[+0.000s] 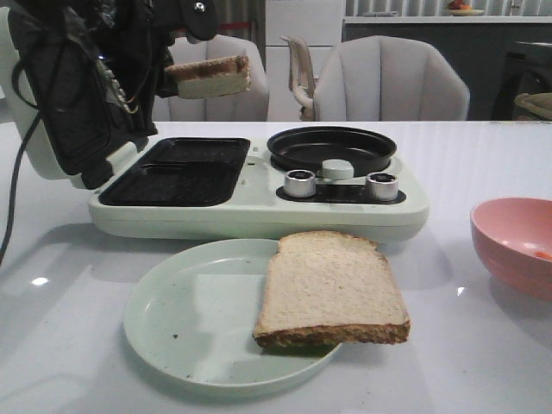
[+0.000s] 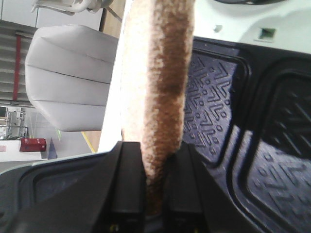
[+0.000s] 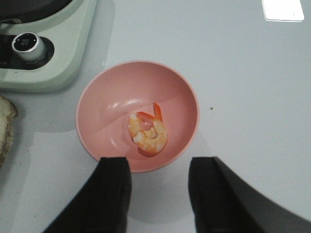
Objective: Make breakfast with bread and shrimp
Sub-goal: 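Carry the bread slice with the left gripper into the sandwich maker tray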
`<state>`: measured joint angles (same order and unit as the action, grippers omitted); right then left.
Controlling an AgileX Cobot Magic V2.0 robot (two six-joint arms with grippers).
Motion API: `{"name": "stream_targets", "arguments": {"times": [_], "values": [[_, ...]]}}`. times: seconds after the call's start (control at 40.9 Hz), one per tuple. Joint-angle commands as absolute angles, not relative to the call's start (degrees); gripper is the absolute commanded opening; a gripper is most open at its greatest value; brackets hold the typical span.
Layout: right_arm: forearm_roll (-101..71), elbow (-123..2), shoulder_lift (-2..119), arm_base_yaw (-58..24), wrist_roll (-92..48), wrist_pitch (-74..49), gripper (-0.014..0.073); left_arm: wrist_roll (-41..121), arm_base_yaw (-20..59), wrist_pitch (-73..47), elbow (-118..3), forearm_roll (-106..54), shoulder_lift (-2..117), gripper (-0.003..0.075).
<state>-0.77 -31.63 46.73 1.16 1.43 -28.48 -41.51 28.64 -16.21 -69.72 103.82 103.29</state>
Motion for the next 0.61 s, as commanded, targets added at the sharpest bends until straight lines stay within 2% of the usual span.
{"name": "stream_targets", "arguments": {"times": [0.0,0.196,0.464,0.587], "values": [[-0.34,-33.56,46.58,1.46,1.33,-24.5,0.0412,-41.57,27.41,-17.33,-75.58,106.39,103.94,0.0101],[-0.34,-33.56,46.58,1.46,1.33,-24.5,0.0412,-38.97,25.59,-17.06,-81.84,106.39,110.66,0.0101],[-0.34,-33.56,46.58,1.46,1.33,-24.5,0.0412,-38.97,24.19,-17.52,-83.35,106.39,114.6,0.0104],[-0.34,-33.56,46.58,1.46,1.33,-24.5,0.0412,-38.97,23.64,-17.21,-83.35,106.39,114.89,0.0173]]}}
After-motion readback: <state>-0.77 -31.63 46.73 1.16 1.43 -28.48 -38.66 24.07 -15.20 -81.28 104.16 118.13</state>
